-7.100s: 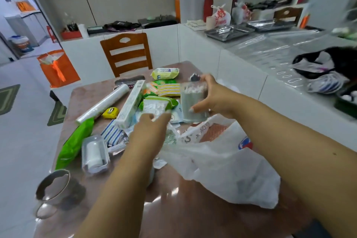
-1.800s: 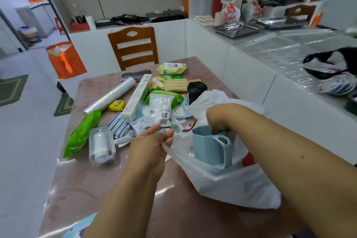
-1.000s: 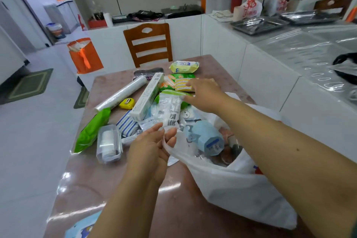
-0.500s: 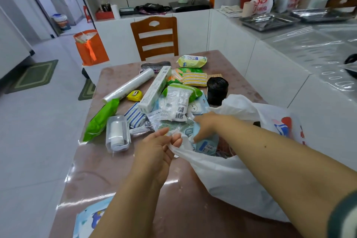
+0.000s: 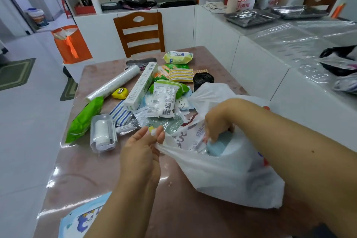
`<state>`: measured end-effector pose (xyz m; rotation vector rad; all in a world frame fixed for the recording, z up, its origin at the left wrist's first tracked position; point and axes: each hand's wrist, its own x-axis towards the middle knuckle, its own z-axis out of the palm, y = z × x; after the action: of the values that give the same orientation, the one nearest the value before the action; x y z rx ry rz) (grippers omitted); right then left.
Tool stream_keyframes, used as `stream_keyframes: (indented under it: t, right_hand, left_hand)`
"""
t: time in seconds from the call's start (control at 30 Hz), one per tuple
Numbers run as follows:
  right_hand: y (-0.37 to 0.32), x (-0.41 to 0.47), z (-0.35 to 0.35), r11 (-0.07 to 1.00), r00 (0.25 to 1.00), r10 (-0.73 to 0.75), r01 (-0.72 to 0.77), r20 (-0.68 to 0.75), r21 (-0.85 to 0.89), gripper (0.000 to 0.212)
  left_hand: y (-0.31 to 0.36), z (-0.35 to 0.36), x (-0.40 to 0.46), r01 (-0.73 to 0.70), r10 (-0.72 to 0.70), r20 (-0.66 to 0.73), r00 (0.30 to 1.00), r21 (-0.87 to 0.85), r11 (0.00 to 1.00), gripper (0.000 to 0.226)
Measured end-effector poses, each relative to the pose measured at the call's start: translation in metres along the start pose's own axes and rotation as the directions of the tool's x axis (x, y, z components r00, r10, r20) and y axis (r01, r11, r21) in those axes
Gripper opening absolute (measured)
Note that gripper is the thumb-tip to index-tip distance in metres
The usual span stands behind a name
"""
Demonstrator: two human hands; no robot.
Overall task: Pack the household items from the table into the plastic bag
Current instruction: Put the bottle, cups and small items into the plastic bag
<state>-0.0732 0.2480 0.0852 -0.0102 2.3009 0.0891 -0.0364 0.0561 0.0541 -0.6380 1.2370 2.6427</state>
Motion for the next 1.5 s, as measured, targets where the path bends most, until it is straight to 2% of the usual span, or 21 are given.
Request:
stream_keyframes:
  t: [0.07, 0.2, 0.33, 0.4, 0.63, 0.7, 0.8, 0.87, 0.93, 0.97, 1.0, 1.07, 1.13, 1.17, 1.23, 1.3, 1.33, 1.4, 1.5]
  right_hand:
    - [-0.003, 0.003, 0.013, 0.994, 0.999, 0.039, -0.04, -0.005, -0.098, 0.039]
    - [0.007, -0.008, 0.004, 0.984, 0.996, 0.046, -0.032, -0.073, 0.174, 0.031]
    - [0.011, -0.015, -0.009, 0.994, 0.988, 0.01, 0.007, -0.152, 0.109, 0.036]
    - [0.009, -0.016, -0.012, 0.989, 0.983, -0.01, 0.036, -0.182, 0.142, 0.041]
    - [-0.016, -0.037, -0.027, 0.972, 0.965, -0.068, 0.121, -0.252, 0.201, 0.054]
    - [-0.03, -0.051, -0.036, 0.957, 0.928, -0.089, 0.18, -0.361, 0.228, 0.054]
    - [-0.069, -0.073, -0.048, 0.916, 0.792, -0.112, 0.317, -0.6, 0.247, 0.05]
    - [-0.105, -0.083, -0.048, 0.818, 0.72, -0.145, 0.473, -0.679, 0.328, 0.045]
    - [-0.147, -0.085, -0.037, 0.667, 0.72, -0.21, 0.6, -0.661, 0.442, 0.044]
    - [-0.168, -0.079, -0.029, 0.626, 0.734, -0.263, 0.624, -0.626, 0.468, 0.04]
    - [-0.188, -0.072, -0.021, 0.639, 0.751, -0.32, 0.622, -0.578, 0.453, 0.035]
    - [-0.22, -0.049, -0.001, 0.738, 0.796, -0.395, 0.572, -0.459, 0.357, 0.033]
    - [-0.241, -0.022, 0.022, 0.827, 0.843, -0.414, 0.506, -0.345, 0.246, 0.039]
    - [-0.249, -0.007, 0.035, 0.859, 0.874, -0.396, 0.461, -0.283, 0.223, 0.046]
    - [-0.259, 0.02, 0.06, 0.908, 0.93, -0.323, 0.357, -0.176, 0.217, 0.063]
    - [-0.267, 0.042, 0.074, 0.929, 0.95, -0.27, 0.299, -0.155, 0.219, 0.069]
    - [-0.27, 0.048, 0.078, 0.933, 0.956, -0.257, 0.284, -0.144, 0.222, 0.065]
    - [-0.273, 0.054, 0.082, 0.925, 0.963, -0.25, 0.269, -0.104, 0.27, 0.057]
    - [-0.272, 0.054, 0.089, 0.858, 0.961, -0.262, 0.276, -0.094, 0.432, 0.06]
  left_hand:
    - [-0.003, 0.001, -0.007, 0.008, -0.009, 0.043, 0.999, 0.017, 1.0, 0.025]
    - [-0.005, -0.001, -0.011, -0.023, 0.017, 0.079, 0.997, 0.081, 0.996, 0.023]
    - [-0.006, -0.003, -0.007, -0.007, -0.001, 0.073, 0.997, 0.117, 0.993, 0.023]
    - [-0.006, -0.004, -0.005, 0.006, -0.017, 0.073, 0.997, 0.141, 0.99, 0.02]
    - [0.0, -0.014, -0.005, 0.011, -0.009, -0.008, 1.0, 0.421, 0.907, 0.015]
    - [0.007, -0.018, -0.004, -0.012, 0.028, -0.025, 0.999, 0.489, 0.872, 0.017]
    - [0.028, -0.033, 0.004, -0.052, 0.083, -0.028, 0.996, 0.577, 0.815, 0.024]
    - [0.046, -0.054, 0.013, -0.07, 0.118, -0.033, 0.992, 0.637, 0.768, 0.029]
    - [0.064, -0.083, 0.021, -0.066, 0.174, -0.078, 0.982, 0.718, 0.693, 0.031]
    - [0.071, -0.098, 0.023, -0.053, 0.196, -0.101, 0.975, 0.752, 0.657, 0.031]
    - [0.078, -0.114, 0.026, -0.038, 0.208, -0.117, 0.971, 0.785, 0.619, 0.029]
    - [0.087, -0.147, 0.03, 0.058, 0.211, -0.192, 0.958, 0.855, 0.515, 0.028]
    - [0.088, -0.182, 0.034, 0.252, 0.178, -0.332, 0.926, 0.898, 0.361, 0.062]
    - [0.084, -0.2, 0.037, 0.344, 0.157, -0.4, 0.903, 0.892, 0.292, 0.071]
    - [0.071, -0.234, 0.045, 0.448, 0.05, -0.485, 0.873, 0.838, 0.311, 0.069]
    - [0.06, -0.244, 0.045, 0.514, -0.131, -0.517, 0.846, 0.723, 0.462, 0.047]
    - [0.057, -0.24, 0.039, 0.524, -0.171, -0.519, 0.838, 0.676, 0.518, 0.032]
    - [0.053, -0.232, 0.033, 0.51, -0.187, -0.506, 0.842, 0.633, 0.583, 0.026]
    - [0.052, -0.223, 0.026, 0.452, -0.14, -0.458, 0.878, 0.697, 0.557, 0.033]
